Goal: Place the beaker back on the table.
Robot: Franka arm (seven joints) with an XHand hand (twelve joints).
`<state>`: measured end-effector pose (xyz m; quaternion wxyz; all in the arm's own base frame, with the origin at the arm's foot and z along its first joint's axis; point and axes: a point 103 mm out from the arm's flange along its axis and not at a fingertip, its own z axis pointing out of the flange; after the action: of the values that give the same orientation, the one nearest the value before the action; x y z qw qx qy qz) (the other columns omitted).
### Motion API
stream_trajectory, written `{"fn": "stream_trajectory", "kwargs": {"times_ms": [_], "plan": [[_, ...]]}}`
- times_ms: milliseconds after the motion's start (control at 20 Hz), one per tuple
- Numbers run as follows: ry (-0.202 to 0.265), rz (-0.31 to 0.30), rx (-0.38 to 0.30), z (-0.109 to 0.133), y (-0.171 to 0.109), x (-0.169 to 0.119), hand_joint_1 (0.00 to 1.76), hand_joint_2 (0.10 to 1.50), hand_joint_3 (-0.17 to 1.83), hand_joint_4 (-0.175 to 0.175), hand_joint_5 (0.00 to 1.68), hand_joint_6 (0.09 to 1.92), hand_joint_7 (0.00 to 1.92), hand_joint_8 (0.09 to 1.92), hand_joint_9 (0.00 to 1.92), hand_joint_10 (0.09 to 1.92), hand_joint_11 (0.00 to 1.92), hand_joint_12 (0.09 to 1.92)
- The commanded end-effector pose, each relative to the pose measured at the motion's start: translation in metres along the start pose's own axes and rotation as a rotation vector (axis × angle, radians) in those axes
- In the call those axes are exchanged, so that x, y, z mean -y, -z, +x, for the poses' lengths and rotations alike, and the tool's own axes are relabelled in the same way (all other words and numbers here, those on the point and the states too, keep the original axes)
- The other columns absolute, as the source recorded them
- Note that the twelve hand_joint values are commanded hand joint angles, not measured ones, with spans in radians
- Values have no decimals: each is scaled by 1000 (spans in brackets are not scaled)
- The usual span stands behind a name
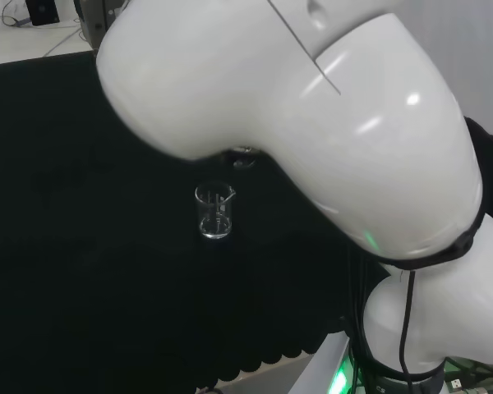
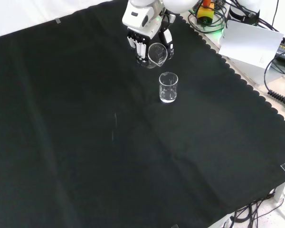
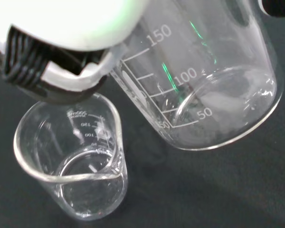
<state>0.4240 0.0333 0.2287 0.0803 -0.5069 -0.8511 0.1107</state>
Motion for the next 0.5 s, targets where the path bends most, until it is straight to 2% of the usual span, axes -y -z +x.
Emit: {"fn": "stream_trajectory", "kwargs": {"times_ms": [50,500], "plan": [[2,-62,-68,-12,-7,-14,1333,539,742,-175,1469,308,1545,229,1812,87,1524,627],[-11,-119,-153,-36,-27,-40,1331,555,719,-175,1456,323,1530,248,1803,87,1514,619]]}}
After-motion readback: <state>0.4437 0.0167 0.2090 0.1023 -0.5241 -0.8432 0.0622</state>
